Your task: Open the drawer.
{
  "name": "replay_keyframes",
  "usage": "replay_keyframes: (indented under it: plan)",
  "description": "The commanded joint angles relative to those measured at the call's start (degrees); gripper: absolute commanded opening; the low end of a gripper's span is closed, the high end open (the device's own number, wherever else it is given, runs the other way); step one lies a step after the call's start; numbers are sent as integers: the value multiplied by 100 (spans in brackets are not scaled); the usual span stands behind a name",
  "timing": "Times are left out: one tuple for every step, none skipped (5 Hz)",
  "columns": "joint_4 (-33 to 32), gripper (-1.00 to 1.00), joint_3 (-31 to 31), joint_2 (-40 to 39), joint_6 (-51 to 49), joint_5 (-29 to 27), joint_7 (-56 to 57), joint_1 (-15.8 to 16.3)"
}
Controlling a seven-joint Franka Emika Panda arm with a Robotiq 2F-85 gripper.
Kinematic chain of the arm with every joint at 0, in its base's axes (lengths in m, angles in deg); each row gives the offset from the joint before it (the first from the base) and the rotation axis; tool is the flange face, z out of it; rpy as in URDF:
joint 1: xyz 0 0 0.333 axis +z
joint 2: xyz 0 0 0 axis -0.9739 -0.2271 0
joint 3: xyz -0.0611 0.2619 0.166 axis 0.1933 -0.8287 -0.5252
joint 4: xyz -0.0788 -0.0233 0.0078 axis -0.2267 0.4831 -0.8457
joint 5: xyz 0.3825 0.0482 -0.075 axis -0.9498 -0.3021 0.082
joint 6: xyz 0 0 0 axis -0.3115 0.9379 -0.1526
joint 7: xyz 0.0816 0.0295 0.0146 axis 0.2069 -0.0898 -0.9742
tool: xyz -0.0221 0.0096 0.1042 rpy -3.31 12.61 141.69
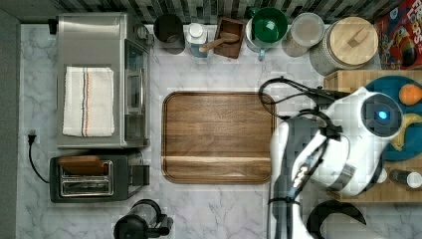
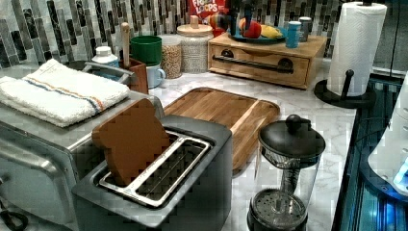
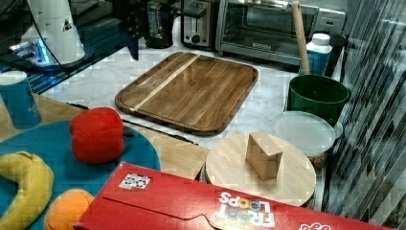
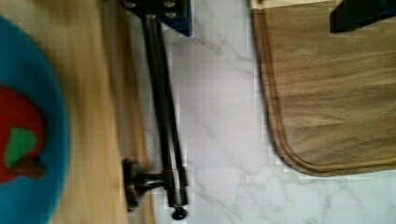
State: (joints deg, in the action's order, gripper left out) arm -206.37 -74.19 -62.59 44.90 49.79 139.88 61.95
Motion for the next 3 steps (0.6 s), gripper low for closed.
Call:
replay_keyframes:
  plan:
    - [78, 100, 97, -316, 388, 426, 310, 98]
    - [-120, 100, 141, -347, 708, 436, 415, 85]
    - [-363, 100, 128, -400, 1126, 359, 477, 22]
